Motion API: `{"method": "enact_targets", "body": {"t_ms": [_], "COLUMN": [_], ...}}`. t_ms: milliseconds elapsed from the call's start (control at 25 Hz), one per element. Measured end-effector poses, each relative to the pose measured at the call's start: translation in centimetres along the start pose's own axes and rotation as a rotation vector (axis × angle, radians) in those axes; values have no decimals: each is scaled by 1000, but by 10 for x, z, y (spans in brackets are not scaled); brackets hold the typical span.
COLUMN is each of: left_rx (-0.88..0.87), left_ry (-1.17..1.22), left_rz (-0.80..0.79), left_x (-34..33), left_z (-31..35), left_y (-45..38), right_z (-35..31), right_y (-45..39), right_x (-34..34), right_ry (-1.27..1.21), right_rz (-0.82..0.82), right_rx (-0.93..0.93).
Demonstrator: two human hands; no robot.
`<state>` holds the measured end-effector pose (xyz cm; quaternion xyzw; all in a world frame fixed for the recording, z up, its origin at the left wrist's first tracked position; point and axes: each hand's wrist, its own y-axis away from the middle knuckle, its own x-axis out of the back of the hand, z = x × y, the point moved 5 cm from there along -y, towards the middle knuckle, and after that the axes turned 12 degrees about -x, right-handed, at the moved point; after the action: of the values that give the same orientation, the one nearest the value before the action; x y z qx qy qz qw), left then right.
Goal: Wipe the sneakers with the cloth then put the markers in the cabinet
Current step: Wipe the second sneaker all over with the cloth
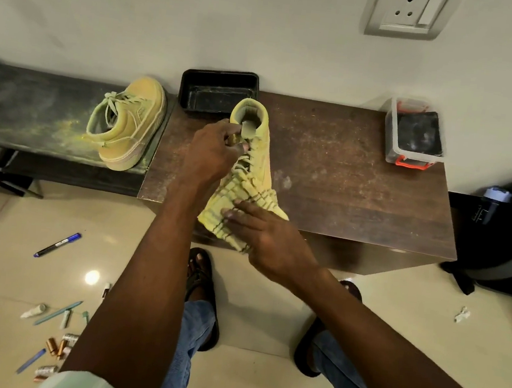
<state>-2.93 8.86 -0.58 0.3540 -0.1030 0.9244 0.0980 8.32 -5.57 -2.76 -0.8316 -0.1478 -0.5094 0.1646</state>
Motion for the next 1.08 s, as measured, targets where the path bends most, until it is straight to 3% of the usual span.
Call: {"method": "enact_targets", "body": {"t_ms": [160,320,480,640,720,840,880,960,1080], "left_rx": [-5,-4,3,15,-6,-29,-27,-26,9], "left_ry": [-17,-7,-45,-48,-36,-20,0,113,277], "left_rz": [-1,26,32,90,145,177,164,140,81], "left_x": [2,1,2,2,4,9,7,1,-13], "left_z": [1,1,-2,4,9,14,15,16,14], "left_y": [-1,1,-1,0,1,3,4,4,2], "right_z": [57,6,59,17,49,97,98,90,74], "right_y": [-8,-5,-7,-7,-11,-4,-3,-6,-7], "right_x": [19,-3,13,6,18,37,39,50,68], "right_ry": [-228,-65,-347,-162,-400,-1039,-1188,-1189,-753], "right_rz": [209,94,227,123,238,478,528,625,670], "right_rx": [-417,-13,-453,-121,-374,-941,-998,-981,-633]}}
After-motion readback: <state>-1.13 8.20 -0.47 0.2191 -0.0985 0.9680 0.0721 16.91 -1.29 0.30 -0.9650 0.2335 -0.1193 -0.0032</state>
